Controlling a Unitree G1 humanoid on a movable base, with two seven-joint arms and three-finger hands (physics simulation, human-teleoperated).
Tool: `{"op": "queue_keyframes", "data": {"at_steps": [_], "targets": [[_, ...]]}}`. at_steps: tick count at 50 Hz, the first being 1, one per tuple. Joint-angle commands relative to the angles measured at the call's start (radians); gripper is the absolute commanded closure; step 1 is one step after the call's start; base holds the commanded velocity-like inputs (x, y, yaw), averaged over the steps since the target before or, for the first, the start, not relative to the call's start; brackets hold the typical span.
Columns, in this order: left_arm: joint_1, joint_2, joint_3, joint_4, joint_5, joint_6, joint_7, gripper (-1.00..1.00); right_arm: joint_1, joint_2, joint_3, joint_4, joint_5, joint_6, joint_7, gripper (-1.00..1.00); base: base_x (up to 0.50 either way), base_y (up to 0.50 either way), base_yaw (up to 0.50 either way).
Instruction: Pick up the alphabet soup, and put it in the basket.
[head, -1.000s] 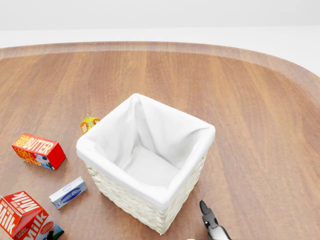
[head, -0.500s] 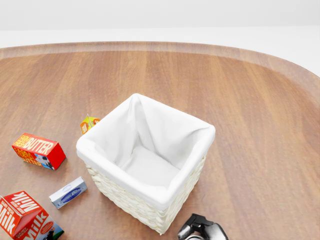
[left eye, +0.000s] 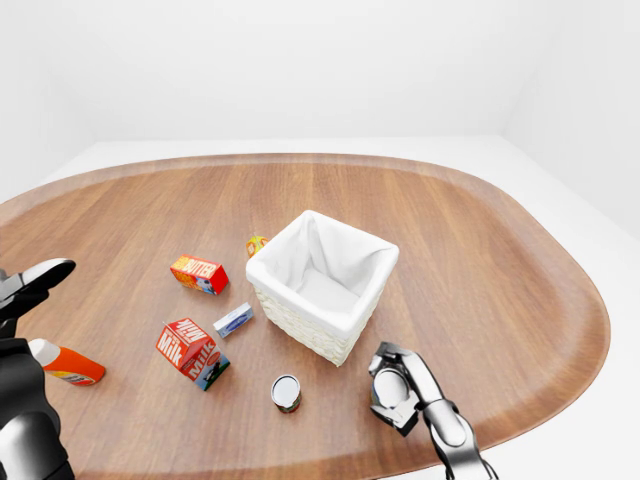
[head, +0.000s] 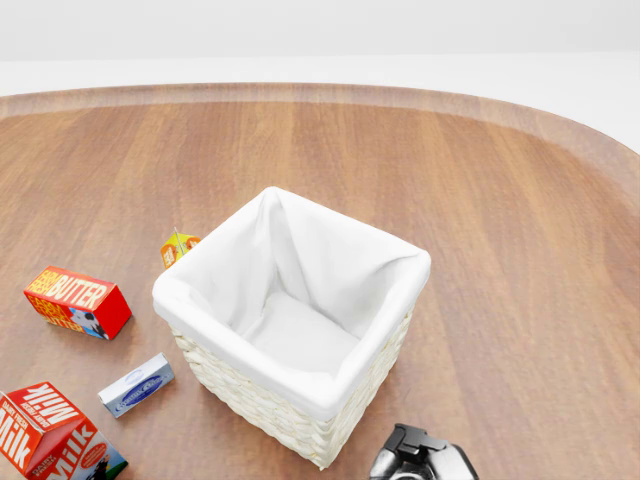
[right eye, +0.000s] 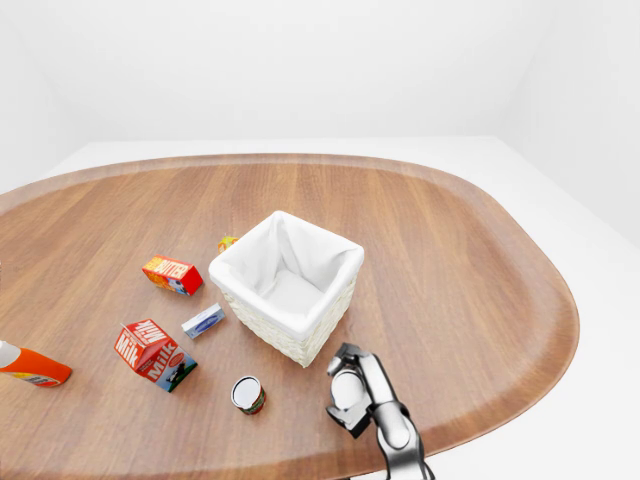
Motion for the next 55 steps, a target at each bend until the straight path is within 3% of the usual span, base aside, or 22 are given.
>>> {"op": "queue_keyframes", "data": {"at_steps": [1,6,39,55], "targets": [[-0.004,-0.002,-0.008,0.020,0.008,0.000,-0.009,-1.00,0.084,-0.005,0.002,-0.254,0.026,0.082,0.031,1.00,0.00,0.00,0.00],[0.006,0.002,0.004,-0.016,-0.007,0.000,0.005,-1.00,0.103,-0.008,-0.005,-0.326,0.025,0.115,0.047,1.00,0.00,0.00,0.00],[-0.001,-0.001,0.000,-0.003,0.003,0.000,-0.001,-1.00,0.104,0.002,-0.016,-0.678,-0.007,0.115,0.130,1.00,0.00,0.00,0.00],[0.006,0.002,0.011,-0.035,-0.013,0.000,0.012,-1.00,0.003,0.000,-0.001,-0.922,-0.058,0.115,0.202,1.00,0.00,0.00,0.00]]}}
